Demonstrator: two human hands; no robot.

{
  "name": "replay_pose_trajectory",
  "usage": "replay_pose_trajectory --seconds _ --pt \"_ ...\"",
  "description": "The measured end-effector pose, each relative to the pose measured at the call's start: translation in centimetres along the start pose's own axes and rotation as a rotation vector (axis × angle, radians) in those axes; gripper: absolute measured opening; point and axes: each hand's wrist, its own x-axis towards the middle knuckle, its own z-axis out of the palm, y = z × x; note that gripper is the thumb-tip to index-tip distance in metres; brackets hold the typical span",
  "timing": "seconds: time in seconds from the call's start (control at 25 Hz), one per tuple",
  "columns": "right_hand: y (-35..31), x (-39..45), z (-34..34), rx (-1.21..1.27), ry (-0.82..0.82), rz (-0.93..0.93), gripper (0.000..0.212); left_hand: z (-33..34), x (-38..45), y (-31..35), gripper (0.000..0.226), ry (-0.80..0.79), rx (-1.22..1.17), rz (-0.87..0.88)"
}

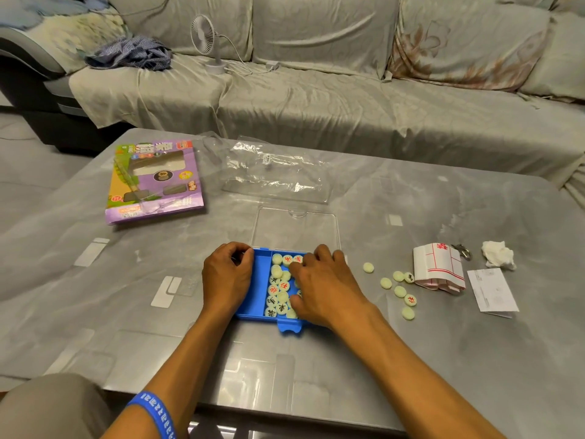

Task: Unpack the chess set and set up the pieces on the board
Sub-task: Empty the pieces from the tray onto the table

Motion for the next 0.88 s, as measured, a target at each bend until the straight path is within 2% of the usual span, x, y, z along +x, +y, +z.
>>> replay_pose_trajectory --seconds 0.16,0.32,0.56,0.72,0.88 --pt "-2.3 -0.6 2.5 0.039 0.093 0.115 0.049 0.0 0.1 -0.3 0.017 -0.002 -0.007 0.012" --pt "-3.6 -0.3 4.2 0.082 0.239 0.231 0.035 0.1 -0.1 -0.4 0.017 0.004 -0.013 0.006" --pt "-2.8 -0.2 4.8 0.194 0.363 0.209 0.022 0.0 -0.1 -0.3 0.018 -0.002 -0.004 0.011" --pt "-2.9 -0.2 4.9 0.149 0.370 0.219 0.030 0.0 0.1 -0.3 0.017 -0.002 0.004 0.008" --pt "-3.0 -0.1 5.2 0.151 0.310 0.227 0.033 0.1 0.0 -0.3 0.017 -0.005 0.006 0.007"
